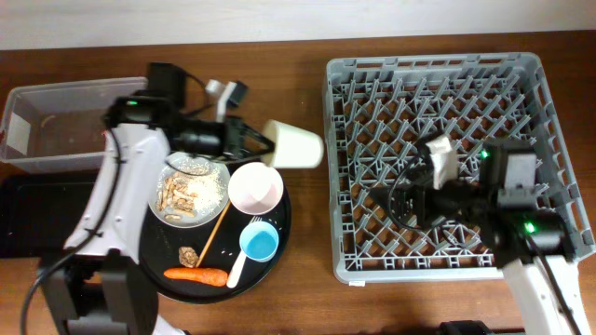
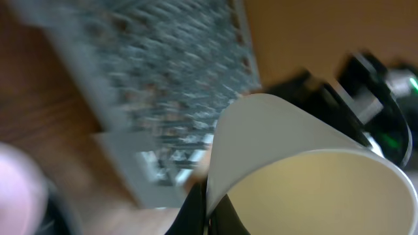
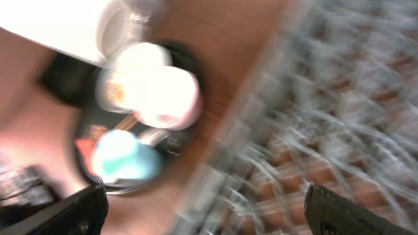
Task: Sort waste into correct bins and load items into the dishwasher rack
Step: 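Lift the white cup with the left gripper and hand it to the right gripper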
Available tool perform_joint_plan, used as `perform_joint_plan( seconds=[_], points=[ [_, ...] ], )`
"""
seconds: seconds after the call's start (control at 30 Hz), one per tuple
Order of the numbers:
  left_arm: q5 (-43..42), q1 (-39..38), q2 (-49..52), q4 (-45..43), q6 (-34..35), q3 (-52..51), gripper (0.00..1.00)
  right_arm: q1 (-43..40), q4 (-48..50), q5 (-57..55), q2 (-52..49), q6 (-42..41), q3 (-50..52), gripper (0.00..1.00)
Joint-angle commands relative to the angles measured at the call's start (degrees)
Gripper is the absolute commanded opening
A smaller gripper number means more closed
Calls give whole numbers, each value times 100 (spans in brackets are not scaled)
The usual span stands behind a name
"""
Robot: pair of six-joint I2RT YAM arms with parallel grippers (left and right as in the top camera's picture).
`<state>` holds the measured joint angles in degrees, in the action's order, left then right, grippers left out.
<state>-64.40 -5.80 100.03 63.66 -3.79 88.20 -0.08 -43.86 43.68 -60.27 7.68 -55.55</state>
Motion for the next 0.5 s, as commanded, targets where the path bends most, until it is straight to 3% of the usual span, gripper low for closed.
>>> perform_joint_plan(
  seconds=[0.0,0.2,0.47],
  points=[
    [-850,-713,0,4,-555,74,0,2,411,2308,-444,437,-98,99],
    [-793,-1172,0,-85,-518,74,0,2,1182,4151,-879,433,-98,99],
    [-1556,-1174,0,-254,-444,76,0,7,1178,4111,-894,433,-98,100]
  ],
)
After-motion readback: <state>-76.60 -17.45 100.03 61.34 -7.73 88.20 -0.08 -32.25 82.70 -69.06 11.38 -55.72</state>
